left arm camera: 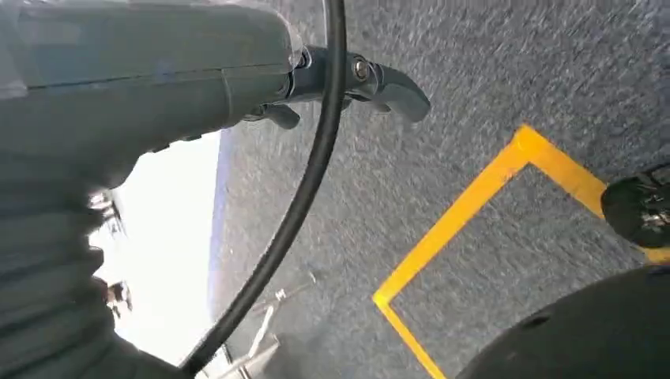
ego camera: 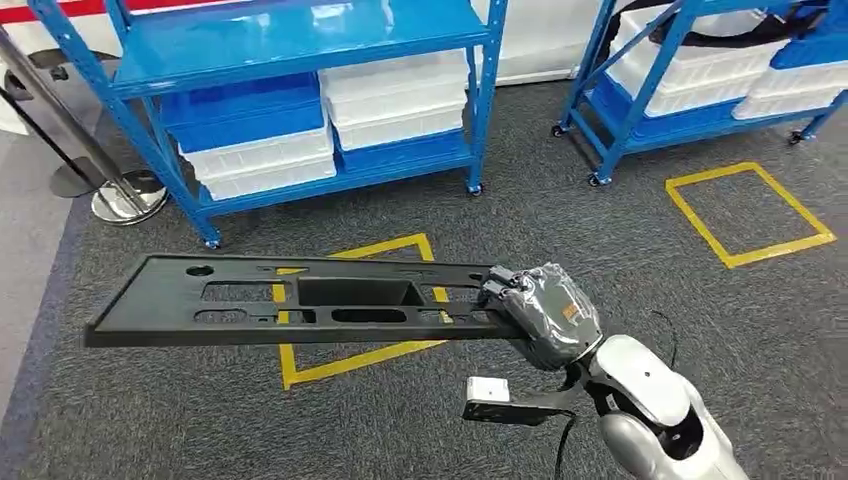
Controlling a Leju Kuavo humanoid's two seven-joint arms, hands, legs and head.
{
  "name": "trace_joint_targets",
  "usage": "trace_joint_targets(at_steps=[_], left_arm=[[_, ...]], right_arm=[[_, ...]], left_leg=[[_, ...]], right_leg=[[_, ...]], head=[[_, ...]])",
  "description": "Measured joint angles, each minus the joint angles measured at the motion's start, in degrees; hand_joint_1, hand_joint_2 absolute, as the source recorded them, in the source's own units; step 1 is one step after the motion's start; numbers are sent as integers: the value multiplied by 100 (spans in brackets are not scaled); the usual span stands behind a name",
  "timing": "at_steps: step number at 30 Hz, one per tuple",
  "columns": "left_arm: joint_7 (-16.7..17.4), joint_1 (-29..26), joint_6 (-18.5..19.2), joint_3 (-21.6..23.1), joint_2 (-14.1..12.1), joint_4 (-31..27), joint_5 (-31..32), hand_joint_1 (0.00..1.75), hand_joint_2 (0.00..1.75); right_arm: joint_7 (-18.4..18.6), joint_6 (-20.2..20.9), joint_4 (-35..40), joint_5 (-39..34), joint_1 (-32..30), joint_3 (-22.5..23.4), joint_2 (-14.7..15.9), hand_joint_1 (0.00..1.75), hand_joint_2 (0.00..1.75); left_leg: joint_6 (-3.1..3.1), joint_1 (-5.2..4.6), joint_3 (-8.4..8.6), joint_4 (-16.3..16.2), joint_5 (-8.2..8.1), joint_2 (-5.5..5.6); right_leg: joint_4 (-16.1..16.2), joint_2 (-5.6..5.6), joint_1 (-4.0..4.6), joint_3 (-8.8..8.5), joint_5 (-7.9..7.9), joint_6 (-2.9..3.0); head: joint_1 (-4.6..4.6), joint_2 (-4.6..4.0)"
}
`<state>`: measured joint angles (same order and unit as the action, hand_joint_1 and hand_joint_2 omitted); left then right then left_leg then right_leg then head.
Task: Take the parts from the cabinet and place them on the table.
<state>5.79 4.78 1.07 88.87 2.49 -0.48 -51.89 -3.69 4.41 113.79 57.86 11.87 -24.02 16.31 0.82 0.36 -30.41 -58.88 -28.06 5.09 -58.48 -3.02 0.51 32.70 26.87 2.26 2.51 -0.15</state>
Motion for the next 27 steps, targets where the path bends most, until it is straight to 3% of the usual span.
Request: trace_joint_targets(at_steps=[1,4,5,6,7,9,10,11,13,14,15,16,19,20,21,22,24,25,26,27], left_arm=[[0,-5,2,0,9,0,-2,0,175],[-9,14,2,0,5,0,-2,0,175],[-11,14,2,0,29,0,-2,0,175],[-13,19,2,0,24,0,0,0,175],[-15,17,2,0,22,0,0,0,175],[-15,-2,2,0,20,0,-2,0,175],[-15,-9,2,2,20,0,0,0,175],[-15,-9,2,0,20,0,18,0,175],[-15,4,-4,2,26,0,94,0,175],[-15,7,-2,2,29,0,177,0,175],[-11,3,2,2,22,2,267,0,175],[11,-4,7,2,24,4,401,0,175],[13,-5,2,2,50,4,812,0,175],[13,0,2,2,81,4,1033,0,175],[20,-3,4,2,83,4,1199,0,175],[39,-18,4,2,96,4,1330,0,175],[50,-14,59,-4,107,4,1432,0,175],[54,19,113,-7,98,4,1434,0,175],[66,25,114,-9,96,4,1427,0,175],[70,19,96,-13,96,4,1404,0,175]], right_arm=[[0,0,2,0,6,0,0,175,175],[7,-11,39,2,-26,0,0,175,175],[7,-11,52,4,-37,4,0,175,175],[9,-15,55,7,-24,15,0,175,175],[9,-20,55,9,-18,17,-2,175,175],[7,-20,55,9,-43,17,-28,175,175],[7,-20,55,9,-55,18,-31,175,175],[7,-20,55,13,-61,18,-31,175,175],[37,-24,61,44,-69,22,-31,175,175],[52,-26,94,59,-89,28,-31,175,175],[70,-28,131,70,-113,39,-31,175,175],[79,-30,192,85,-144,61,-31,175,175],[112,-55,378,96,-381,184,-31,175,175],[122,-59,474,79,-489,272,-31,175,175],[125,-66,557,57,-573,371,-11,175,175],[103,-70,623,33,-646,459,-2,175,175],[30,-66,739,-11,-851,625,-2,175,175],[-24,-53,791,-50,-962,697,-2,175,175],[-70,-33,815,-63,-1029,717,-2,175,175],[-111,-20,815,-63,-1050,717,-4,175,175]], left_leg=[[-54,-9,6,61,55,-16],[-2,-28,17,158,85,-200],[22,43,46,255,154,-295],[62,37,55,297,179,-343],[74,36,34,297,196,-424],[70,36,-3,285,199,-567],[65,37,-16,277,201,-630],[61,44,-21,267,202,-700],[17,69,-24,225,176,-829],[-20,78,-23,188,152,-879],[-71,54,-29,168,129,-909],[-131,25,-49,121,106,-957],[-226,37,-22,152,118,-1128],[-287,75,-48,116,60,-1047],[-302,82,-92,-37,-98,-794],[-288,81,-234,-392,-357,-656],[-265,46,-587,-1246,-780,-561],[-244,19,-701,-1582,-871,-553],[-218,-1,-684,-1621,-805,-548],[-183,-12,-570,-1416,-626,-543]], right_leg=[[-13,-51,-21,19,-22,-33],[17,-229,-63,67,-97,-151],[-48,-168,-60,80,-55,-159],[-198,56,-31,168,89,-197],[-559,175,-53,353,334,-222],[-1437,247,-132,753,715,-294],[-1665,260,-165,854,747,-325],[-1626,281,-203,820,648,-358],[-821,385,-265,368,177,-411],[-325,546,-275,81,-28,-428],[-80,840,-217,-38,81,-450],[-32,788,-188,-13,57,-342],[-57,615,-148,63,44,-234],[-23,563,-172,62,9,-169],[-22,516,-165,73,-3,-137],[-24,453,-158,90,-14,-103],[-26,347,-120,116,-29,-65],[-29,275,-94,121,-35,-53],[-30,192,-77,120,-43,-41],[-32,93,-61,121,-50,-32]], head=[[2,0],[0,0],[4,0],[-2,0],[0,0],[0,0],[2,0],[0,0],[0,0],[0,0],[0,0],[4,0],[0,0],[4,0],[4,0],[2,0],[2,0],[2,0],[2,0],[2,0]])
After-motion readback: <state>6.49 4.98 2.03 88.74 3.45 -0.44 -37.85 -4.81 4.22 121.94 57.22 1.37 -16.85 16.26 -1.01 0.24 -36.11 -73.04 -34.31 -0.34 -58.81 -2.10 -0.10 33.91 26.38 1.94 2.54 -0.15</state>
